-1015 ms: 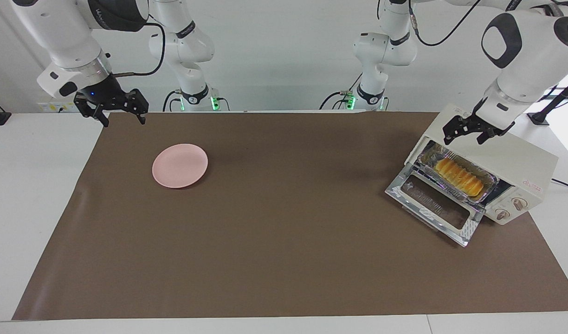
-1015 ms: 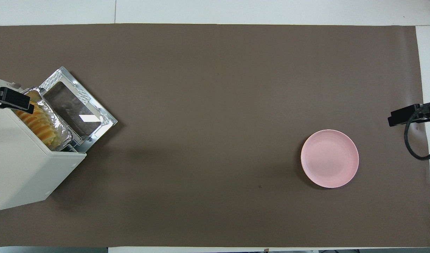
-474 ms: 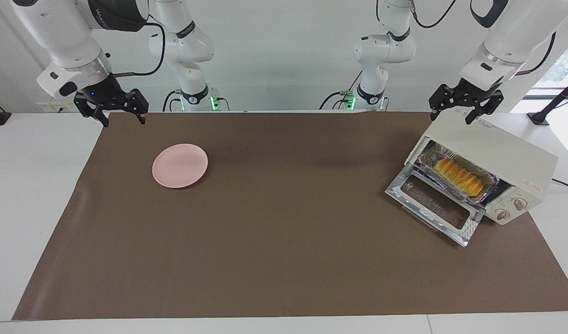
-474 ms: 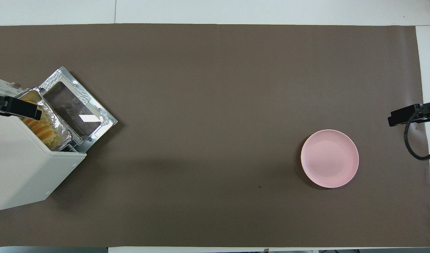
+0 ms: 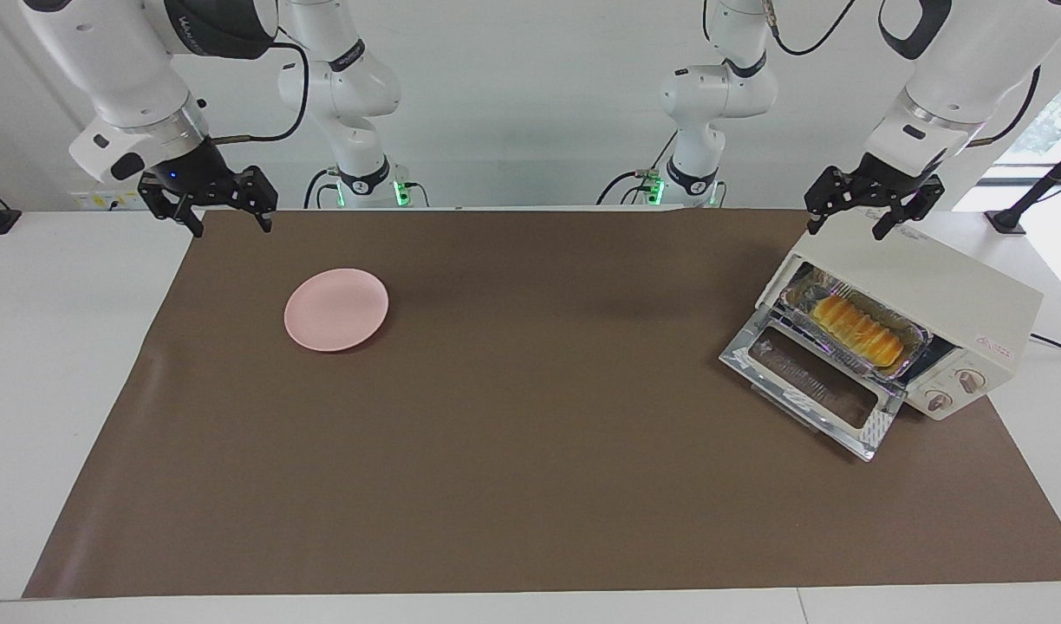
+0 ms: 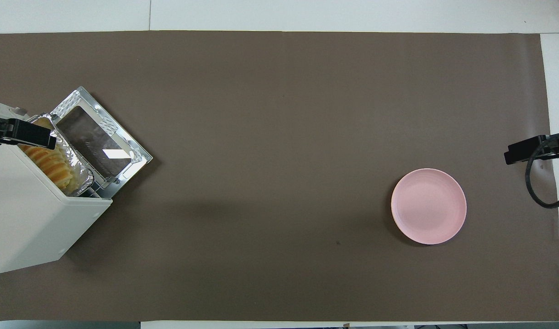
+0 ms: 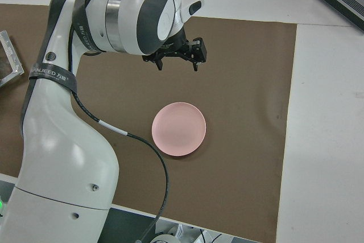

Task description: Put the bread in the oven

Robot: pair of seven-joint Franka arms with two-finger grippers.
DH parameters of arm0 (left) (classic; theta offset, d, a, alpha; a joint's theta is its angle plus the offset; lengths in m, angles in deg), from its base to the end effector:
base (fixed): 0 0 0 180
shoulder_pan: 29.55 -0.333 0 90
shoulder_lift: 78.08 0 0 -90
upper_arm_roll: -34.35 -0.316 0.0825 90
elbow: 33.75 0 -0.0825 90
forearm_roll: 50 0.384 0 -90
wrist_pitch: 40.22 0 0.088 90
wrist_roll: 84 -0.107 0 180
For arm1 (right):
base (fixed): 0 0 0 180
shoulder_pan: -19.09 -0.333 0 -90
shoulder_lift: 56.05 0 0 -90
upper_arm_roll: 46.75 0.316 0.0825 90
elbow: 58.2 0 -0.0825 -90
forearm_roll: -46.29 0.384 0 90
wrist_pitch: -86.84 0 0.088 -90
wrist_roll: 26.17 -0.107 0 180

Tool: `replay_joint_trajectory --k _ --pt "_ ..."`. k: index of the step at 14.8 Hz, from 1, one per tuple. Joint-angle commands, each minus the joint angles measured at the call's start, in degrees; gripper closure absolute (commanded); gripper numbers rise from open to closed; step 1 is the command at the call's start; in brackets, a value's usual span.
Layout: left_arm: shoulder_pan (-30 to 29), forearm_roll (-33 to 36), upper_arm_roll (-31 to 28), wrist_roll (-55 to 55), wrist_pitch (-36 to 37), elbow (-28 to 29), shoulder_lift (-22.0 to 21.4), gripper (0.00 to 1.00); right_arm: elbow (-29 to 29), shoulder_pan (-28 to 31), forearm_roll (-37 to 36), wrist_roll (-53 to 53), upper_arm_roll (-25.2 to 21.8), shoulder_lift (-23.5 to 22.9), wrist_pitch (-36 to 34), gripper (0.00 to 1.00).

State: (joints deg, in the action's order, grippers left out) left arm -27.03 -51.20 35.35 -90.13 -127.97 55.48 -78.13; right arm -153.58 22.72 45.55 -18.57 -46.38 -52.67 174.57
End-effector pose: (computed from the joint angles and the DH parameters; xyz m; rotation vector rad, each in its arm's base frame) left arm 0.5491 -0.0361 0.6279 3.1087 -0.2633 -0.0382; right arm 0.5292 -0.0315 0.6091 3.1309 0.1185 -0.1183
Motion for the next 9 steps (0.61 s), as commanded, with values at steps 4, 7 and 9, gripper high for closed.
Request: replay_joint_trajectory --k 4,7,9 --pt "-5.8 1.1 5.5 4.3 0.3 -1.4 1.1 0.00 -0.9 0.5 0.8 -0.1 0.3 1.1 -0.5 0.00" --pt "-5.1 2.5 6.6 4.3 -0.1 -2.7 1.5 0.00 -0.9 0.5 0.8 -0.1 0.3 1.1 -0.5 0.00" --pt "-4.6 2.3 6.9 4.7 0.3 -1.0 0.8 0.00 -0.9 0.5 0.8 -0.1 0.3 1.1 -0.5 0.00"
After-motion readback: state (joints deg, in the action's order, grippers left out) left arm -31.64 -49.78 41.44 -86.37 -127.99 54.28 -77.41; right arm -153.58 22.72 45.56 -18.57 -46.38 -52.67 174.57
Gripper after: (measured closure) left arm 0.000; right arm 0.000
